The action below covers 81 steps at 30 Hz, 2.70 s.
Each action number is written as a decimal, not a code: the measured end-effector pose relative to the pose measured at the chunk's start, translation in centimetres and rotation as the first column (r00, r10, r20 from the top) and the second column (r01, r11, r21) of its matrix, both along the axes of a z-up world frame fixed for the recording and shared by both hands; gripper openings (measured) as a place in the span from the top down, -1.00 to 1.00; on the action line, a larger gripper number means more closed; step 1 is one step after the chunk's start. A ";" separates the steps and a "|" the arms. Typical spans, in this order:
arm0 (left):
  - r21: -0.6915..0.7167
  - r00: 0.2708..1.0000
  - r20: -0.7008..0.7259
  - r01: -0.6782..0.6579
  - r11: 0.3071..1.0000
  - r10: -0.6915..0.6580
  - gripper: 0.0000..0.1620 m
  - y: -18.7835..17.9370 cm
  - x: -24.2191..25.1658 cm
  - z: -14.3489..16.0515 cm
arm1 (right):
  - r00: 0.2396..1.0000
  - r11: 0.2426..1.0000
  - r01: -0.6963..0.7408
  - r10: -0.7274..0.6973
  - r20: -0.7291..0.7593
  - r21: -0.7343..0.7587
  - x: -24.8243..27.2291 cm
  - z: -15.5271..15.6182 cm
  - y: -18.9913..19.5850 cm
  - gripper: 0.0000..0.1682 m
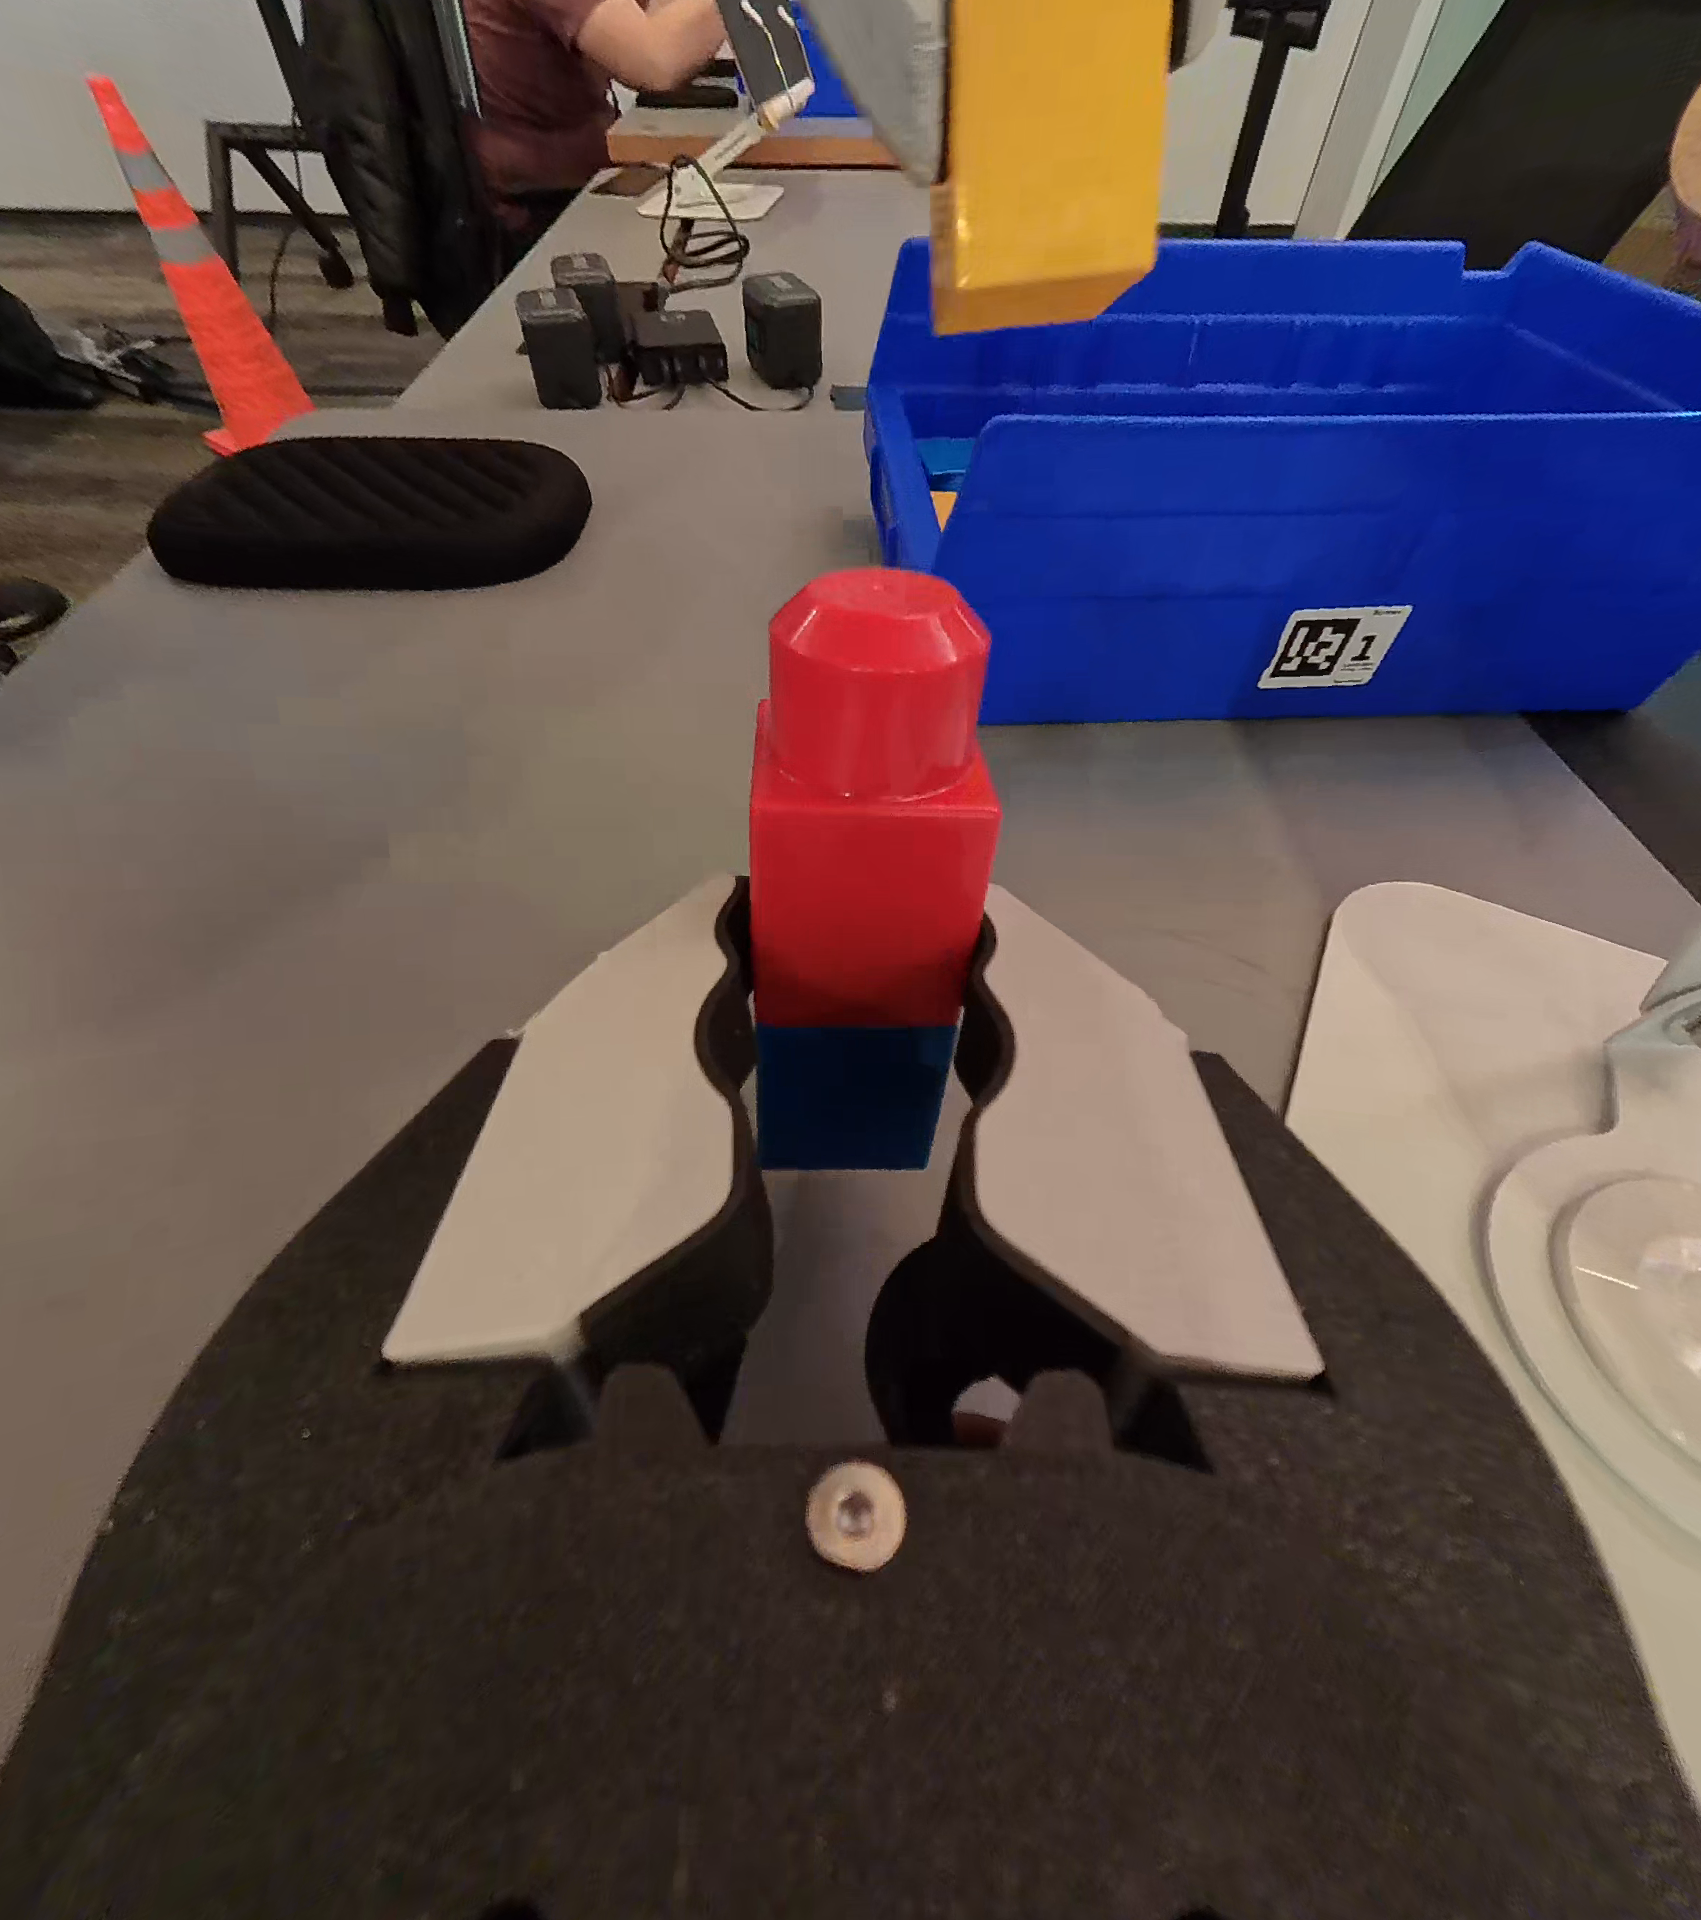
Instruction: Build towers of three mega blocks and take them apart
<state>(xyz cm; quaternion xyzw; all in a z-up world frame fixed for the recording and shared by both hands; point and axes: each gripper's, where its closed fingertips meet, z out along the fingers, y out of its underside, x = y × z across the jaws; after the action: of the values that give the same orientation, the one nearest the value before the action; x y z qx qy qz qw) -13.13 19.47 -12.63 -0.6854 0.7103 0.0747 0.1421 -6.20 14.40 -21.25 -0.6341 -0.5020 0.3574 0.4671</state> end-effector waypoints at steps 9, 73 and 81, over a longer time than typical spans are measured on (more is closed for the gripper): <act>-0.040 0.995 -0.039 0.091 0.995 -0.092 0.55 -4.1 5.7 -0.6 | 0.997 0.999 0.027 -0.030 0.068 0.037 -0.1 -0.8 0.2 0.58; -0.061 0.972 0.080 0.227 0.972 -0.221 0.54 -6.1 7.8 -3.8 | 0.997 0.995 -0.002 -0.006 0.079 0.101 -0.3 -0.6 -0.6 0.59; -0.078 0.958 0.082 0.280 0.957 -0.274 0.54 -6.1 7.9 -3.8 | 0.997 0.995 -0.011 0.004 0.075 0.099 -0.4 -0.6 -0.8 0.59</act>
<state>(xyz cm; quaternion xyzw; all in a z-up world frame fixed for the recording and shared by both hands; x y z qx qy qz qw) -5.27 13.33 -16.47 -0.5869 0.7965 -0.0016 0.1453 -6.56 13.65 -21.80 -0.6211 -0.5386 0.3097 0.4777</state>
